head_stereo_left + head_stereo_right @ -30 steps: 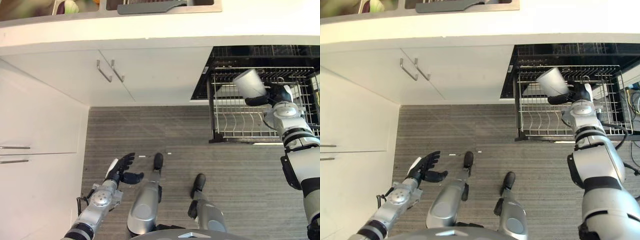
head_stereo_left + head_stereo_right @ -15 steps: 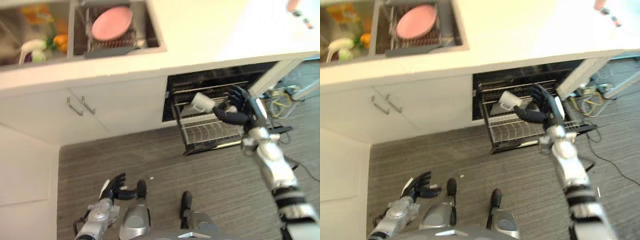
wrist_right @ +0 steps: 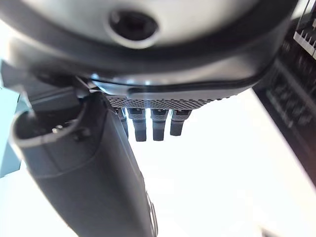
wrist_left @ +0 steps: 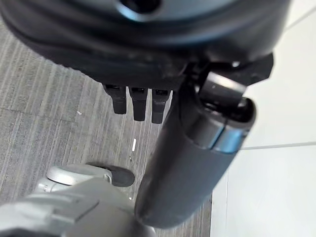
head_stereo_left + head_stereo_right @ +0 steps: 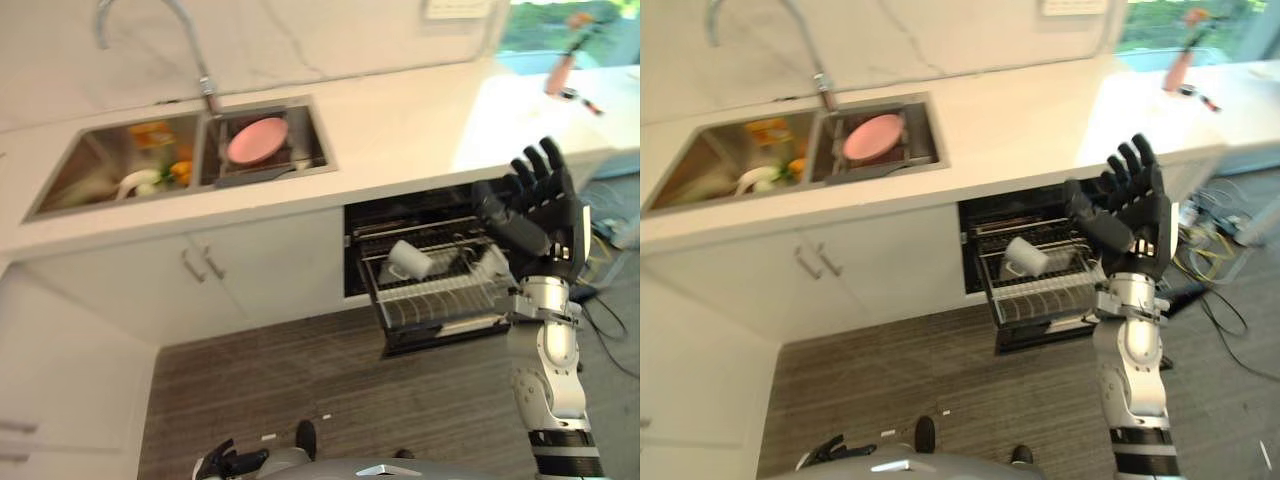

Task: Place the dishes in the dishwasher.

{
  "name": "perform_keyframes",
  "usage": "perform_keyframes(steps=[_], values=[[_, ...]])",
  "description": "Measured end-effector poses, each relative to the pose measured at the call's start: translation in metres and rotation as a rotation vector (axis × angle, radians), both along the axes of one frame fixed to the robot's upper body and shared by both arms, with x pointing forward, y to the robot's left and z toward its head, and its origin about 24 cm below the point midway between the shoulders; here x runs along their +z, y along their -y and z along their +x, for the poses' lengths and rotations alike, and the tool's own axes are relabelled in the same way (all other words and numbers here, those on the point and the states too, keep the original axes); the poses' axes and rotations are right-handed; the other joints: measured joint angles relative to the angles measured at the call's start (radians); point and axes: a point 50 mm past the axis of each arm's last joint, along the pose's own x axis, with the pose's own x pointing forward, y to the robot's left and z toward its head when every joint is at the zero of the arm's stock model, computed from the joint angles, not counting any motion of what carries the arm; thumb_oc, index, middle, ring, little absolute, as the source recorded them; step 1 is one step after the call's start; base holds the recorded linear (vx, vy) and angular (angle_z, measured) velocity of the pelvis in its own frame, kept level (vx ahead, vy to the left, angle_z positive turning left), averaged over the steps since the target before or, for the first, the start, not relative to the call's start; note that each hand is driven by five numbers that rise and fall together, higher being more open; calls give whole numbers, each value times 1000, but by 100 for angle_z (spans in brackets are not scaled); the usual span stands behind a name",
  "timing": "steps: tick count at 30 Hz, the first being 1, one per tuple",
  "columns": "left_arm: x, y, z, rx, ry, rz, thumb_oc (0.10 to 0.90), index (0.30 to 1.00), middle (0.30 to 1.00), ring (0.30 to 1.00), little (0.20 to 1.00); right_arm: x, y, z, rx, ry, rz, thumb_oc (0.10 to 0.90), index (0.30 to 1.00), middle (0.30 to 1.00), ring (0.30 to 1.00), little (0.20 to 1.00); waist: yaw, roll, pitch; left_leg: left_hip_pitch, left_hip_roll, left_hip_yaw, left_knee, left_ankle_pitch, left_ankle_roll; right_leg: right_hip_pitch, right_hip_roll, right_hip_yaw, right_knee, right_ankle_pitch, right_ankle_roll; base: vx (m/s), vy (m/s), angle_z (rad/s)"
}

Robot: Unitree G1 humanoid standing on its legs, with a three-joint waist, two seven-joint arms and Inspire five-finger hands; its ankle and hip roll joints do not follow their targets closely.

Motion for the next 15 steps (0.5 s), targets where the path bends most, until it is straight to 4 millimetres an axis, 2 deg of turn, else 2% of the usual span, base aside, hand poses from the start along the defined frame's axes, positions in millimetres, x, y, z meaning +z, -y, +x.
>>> perform_keyframes(steps=[1,2,3,4,5,6,7,8,9,10,11,12,14,15], values=[[3,2,19,-24,37,9,800,900,900,900,900,10,3,-3,-16,38,-13,800,900,900,900,900,11,-23,25,-140,-6,11,172,4,-58,-15,-13,-42,33,-23,-18,145,102,180],[5,3,34,-37,65,15,800,900,900,900,900,15,8,-9,-41,61,-22,800,900,900,900,900,9,-35,41,-244,-8,71,283,6,-124,0,-24,-125,20,-10,-35,286,205,163],[7,-10,34,-44,53,49,800,900,900,900,900,22,2,-4,-26,96,-10,800,900,900,900,900,57,-65,64,-279,6,128,220,-30,-58,-23,-43,-115,25,-23,-22,284,211,75],[6,-14,27,-46,24,65,800,900,900,900,900,24,-6,4,1,107,3,800,900,900,900,900,76,-74,68,-267,20,116,157,-36,-47,-26,-46,-98,22,-24,-22,355,348,-17],[1,-16,9,-27,-74,67,800,900,900,900,900,29,-17,12,25,128,-2,800,900,900,900,900,84,-76,71,-235,50,99,54,-30,-49,-21,-42,-80,6,-23,-23,248,314,-42],[-1,-14,-1,-20,-116,61,800,900,900,900,900,30,-18,11,16,133,-22,800,900,900,900,900,82,-73,72,-216,65,95,31,-28,-53,-14,-43,-79,2,-23,-20,315,432,-16],[-4,-10,-16,-17,-166,50,800,900,900,900,900,30,-17,9,-13,127,-59,800,900,900,900,900,71,-76,71,-175,69,93,35,-27,-50,0,-67,-82,-1,-24,-7,149,231,0],[-6,-5,-21,-23,-185,37,800,900,900,900,900,31,-15,7,-32,131,-76,800,900,900,900,900,64,-79,71,-149,51,94,59,-34,-41,-2,-88,-76,11,-32,7,204,366,-2],[-7,-5,-25,-31,-202,27,800,900,900,900,900,32,-12,6,-51,137,-77,800,900,900,900,900,51,-79,71,-106,22,95,74,-51,-12,-5,-121,-75,40,-39,27,122,255,-16],[-7,-4,-29,-39,-208,30,800,900,900,900,900,33,-9,5,-65,137,-84,800,900,900,900,900,34,-59,60,-34,10,107,8,-45,43,-16,-130,-68,87,-29,55,248,492,-21],[-6,-8,-24,-43,-203,42,800,900,900,900,900,33,-11,3,-80,138,-72,800,900,900,900,900,24,-77,81,7,-27,138,-55,-6,79,-96,-210,-30,268,-72,95,119,254,-24],[-4,-10,-16,-57,-180,55,800,900,900,900,900,28,-12,2,-86,114,-71,800,900,900,900,900,0,-79,85,30,-42,146,-73,-9,90,-153,-230,-16,385,-59,83,219,355,-22],[-1,-17,-4,-80,-137,81,800,900,900,900,900,22,-14,1,-76,79,-79,800,900,900,900,900,-15,-71,89,72,-52,157,-93,-7,99,-209,-264,14,526,-56,103,262,273,-18],[5,-27,14,-107,-70,119,800,900,900,900,900,22,-15,1,-75,80,-79,800,900,900,900,900,-26,-69,93,109,-59,169,-93,-56,154,-248,-238,50,582,-28,136,242,228,-31]])
